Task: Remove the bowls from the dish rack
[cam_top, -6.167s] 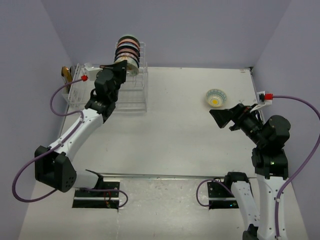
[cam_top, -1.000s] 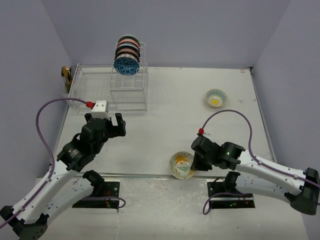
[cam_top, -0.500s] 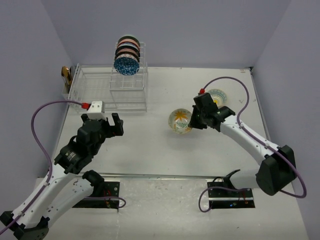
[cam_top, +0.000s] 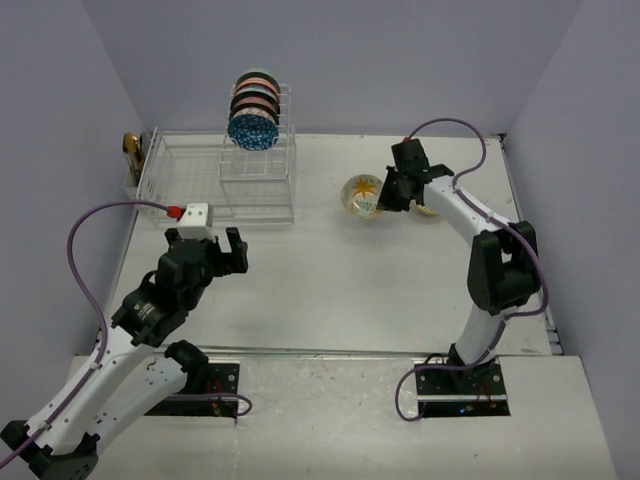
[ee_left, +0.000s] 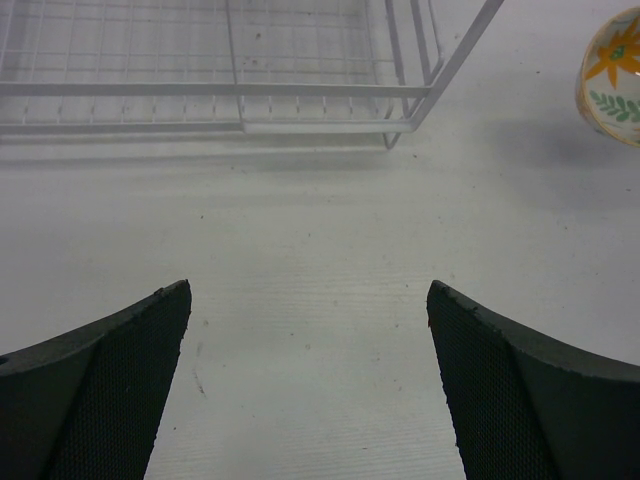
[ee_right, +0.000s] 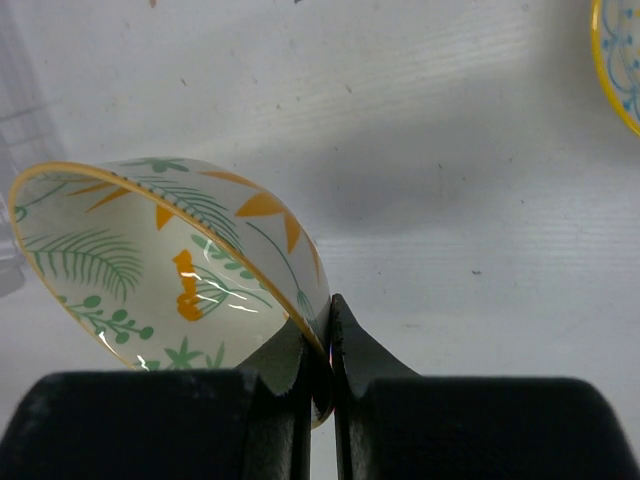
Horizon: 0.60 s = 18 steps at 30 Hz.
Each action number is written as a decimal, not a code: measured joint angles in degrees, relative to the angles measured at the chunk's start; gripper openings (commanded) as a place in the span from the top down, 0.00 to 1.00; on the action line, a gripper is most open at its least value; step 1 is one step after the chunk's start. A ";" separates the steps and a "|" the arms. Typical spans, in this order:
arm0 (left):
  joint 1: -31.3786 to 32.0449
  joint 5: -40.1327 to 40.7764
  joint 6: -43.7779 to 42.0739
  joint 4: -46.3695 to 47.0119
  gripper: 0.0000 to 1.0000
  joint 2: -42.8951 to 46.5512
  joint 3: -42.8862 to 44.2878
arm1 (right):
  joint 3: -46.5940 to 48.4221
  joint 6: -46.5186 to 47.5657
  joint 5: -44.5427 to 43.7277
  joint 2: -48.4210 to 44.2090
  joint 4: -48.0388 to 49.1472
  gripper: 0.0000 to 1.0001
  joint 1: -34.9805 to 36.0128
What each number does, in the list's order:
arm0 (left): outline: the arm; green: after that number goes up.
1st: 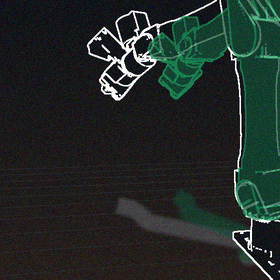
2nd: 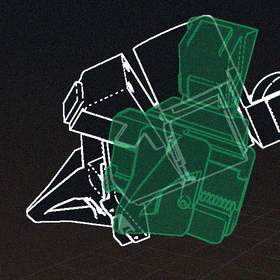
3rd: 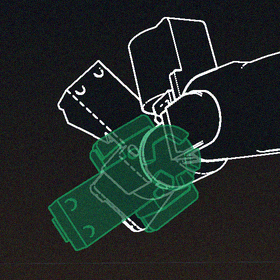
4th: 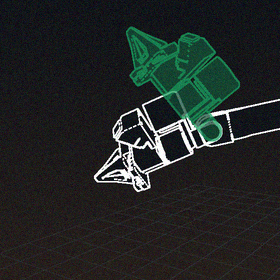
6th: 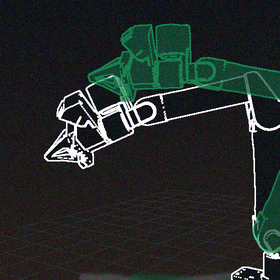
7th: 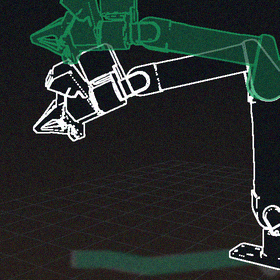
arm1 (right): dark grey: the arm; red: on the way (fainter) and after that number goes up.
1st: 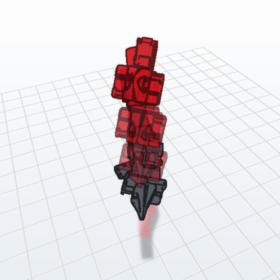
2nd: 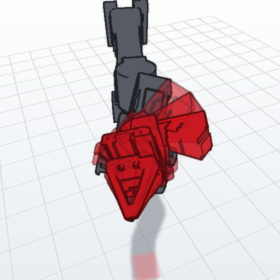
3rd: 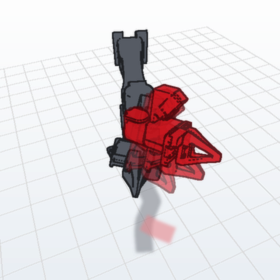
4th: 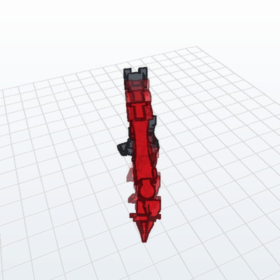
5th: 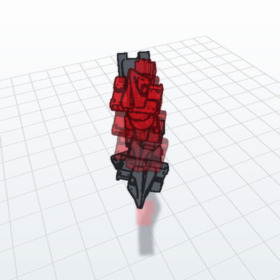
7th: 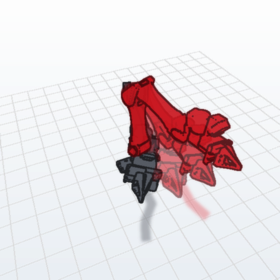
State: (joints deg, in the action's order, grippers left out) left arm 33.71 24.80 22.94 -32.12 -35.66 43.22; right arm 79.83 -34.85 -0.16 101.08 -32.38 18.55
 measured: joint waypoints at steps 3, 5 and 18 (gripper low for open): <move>0.00 -0.09 -0.02 0.07 0.00 0.07 0.00 | 5.20 0.00 1.90 5.73 0.63 1.00 -0.66; 0.00 -0.13 -0.02 0.11 0.00 0.04 0.00 | 8.63 -0.02 3.67 9.79 0.70 1.00 -0.96; -0.02 -0.63 -0.04 0.28 0.00 0.39 0.00 | 19.58 -0.15 6.45 24.35 -3.02 1.00 -1.42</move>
State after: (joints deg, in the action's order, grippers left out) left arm 33.69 24.16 22.90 -31.83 -35.27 43.22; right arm 99.42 -35.00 6.28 125.43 -35.40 17.12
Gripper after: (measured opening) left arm 0.997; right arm 0.044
